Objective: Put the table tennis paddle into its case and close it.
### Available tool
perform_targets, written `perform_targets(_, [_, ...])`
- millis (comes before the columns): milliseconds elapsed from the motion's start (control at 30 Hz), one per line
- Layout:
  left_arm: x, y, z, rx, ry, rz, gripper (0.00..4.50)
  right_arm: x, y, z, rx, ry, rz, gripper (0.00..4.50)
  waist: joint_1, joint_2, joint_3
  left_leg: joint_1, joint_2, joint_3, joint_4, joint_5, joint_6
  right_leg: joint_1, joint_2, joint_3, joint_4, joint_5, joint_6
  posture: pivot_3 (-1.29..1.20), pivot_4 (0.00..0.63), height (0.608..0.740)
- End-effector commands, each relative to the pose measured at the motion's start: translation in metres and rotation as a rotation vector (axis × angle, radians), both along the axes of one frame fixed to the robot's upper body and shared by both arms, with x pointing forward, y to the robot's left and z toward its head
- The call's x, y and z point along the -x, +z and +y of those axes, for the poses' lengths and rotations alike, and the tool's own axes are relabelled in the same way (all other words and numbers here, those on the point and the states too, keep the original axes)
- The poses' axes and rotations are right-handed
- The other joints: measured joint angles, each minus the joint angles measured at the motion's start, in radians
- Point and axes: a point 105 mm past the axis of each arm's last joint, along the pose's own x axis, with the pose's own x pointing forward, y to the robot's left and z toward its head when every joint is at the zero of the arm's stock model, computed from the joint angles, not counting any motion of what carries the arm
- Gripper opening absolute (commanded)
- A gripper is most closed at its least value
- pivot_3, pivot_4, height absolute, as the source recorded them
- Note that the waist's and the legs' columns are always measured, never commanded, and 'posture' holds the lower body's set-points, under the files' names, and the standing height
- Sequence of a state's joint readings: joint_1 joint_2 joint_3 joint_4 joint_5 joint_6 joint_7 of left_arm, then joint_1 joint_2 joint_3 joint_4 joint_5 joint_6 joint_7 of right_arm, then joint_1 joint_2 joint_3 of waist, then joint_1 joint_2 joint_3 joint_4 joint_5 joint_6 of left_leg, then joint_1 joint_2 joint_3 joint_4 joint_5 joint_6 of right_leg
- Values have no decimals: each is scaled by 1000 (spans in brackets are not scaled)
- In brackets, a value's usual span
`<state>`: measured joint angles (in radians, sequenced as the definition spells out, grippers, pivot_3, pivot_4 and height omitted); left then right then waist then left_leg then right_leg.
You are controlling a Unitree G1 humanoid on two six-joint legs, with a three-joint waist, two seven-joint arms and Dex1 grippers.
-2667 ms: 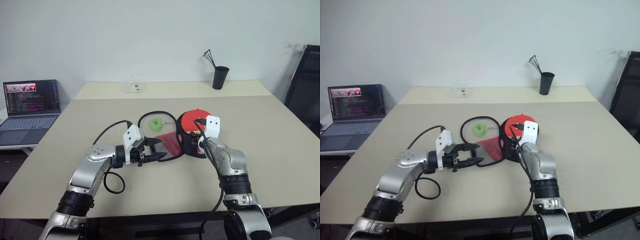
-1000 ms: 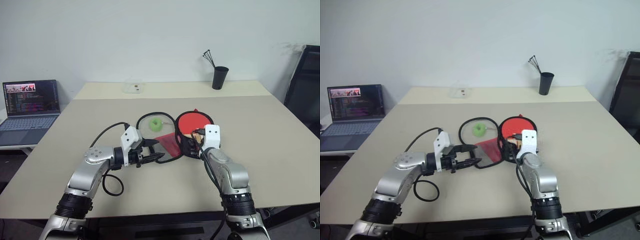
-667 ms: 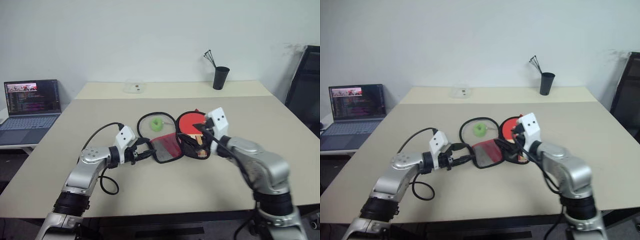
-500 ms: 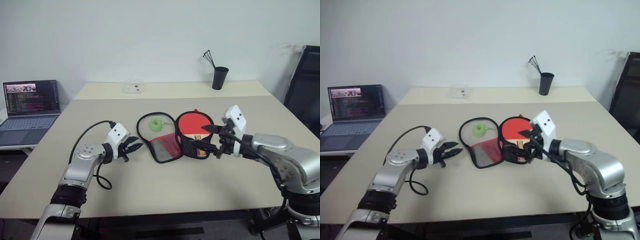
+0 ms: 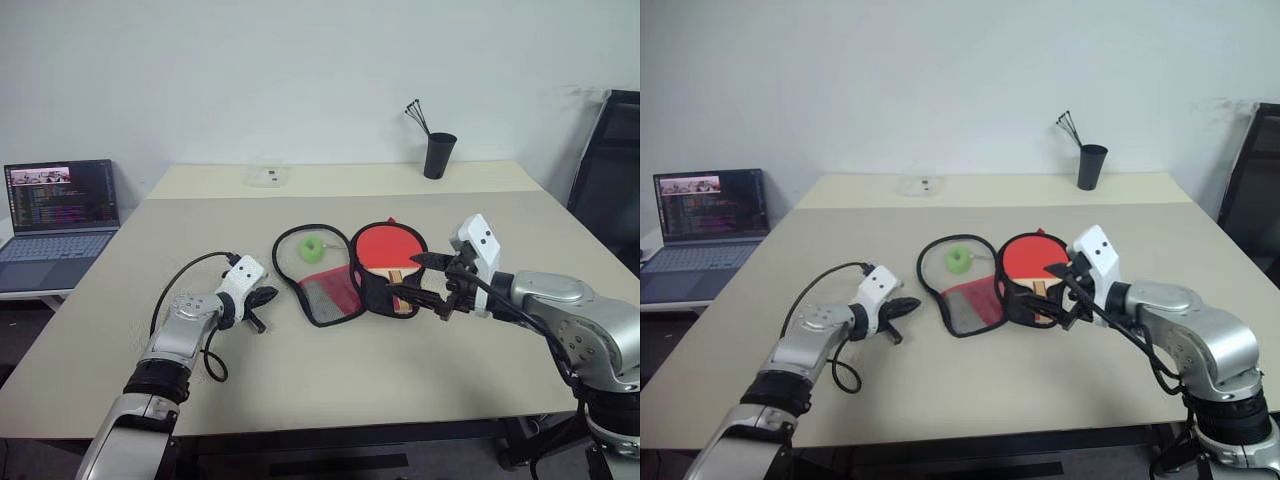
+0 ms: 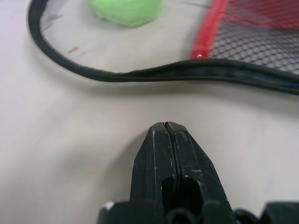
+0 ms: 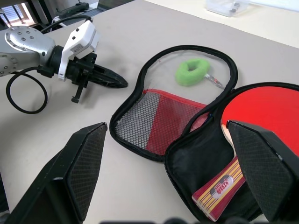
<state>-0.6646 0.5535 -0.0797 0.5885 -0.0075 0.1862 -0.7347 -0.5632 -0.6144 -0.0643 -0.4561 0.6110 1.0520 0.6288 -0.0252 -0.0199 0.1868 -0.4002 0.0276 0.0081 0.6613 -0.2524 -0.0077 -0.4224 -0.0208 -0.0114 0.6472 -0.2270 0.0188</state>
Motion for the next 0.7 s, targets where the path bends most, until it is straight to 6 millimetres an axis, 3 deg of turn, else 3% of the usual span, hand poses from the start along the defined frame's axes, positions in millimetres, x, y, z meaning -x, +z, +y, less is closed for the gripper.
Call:
perform_targets(33, [-12,6,-3,38,57,-47,8,4,12,0,-3,9,-64,4500,2,0,0,0,0,0,0,0,0,0,0,0,0,0,0,0,150,740])
perform_targets(267, [-22,7,-28,118,28,-67,8,6,8,-3,25,17,-59,4500,19,0,0,0,-1,1,1,0,0,1,0,0,0,0,0,0,150,740])
perform_targets(467, [-28,29,-59,167,-78,-97,8,7,6,-13,41,-6,-54,4500,27,-1,0,-1,-2,3,1,0,0,1,-1,0,-1,0,0,0,150,740])
perform_targets(700, [-35,71,-107,179,-234,-171,8,5,5,-27,55,-56,-51,4500,26,-2,0,-1,-1,3,1,0,0,1,0,-1,-1,0,0,0,150,740])
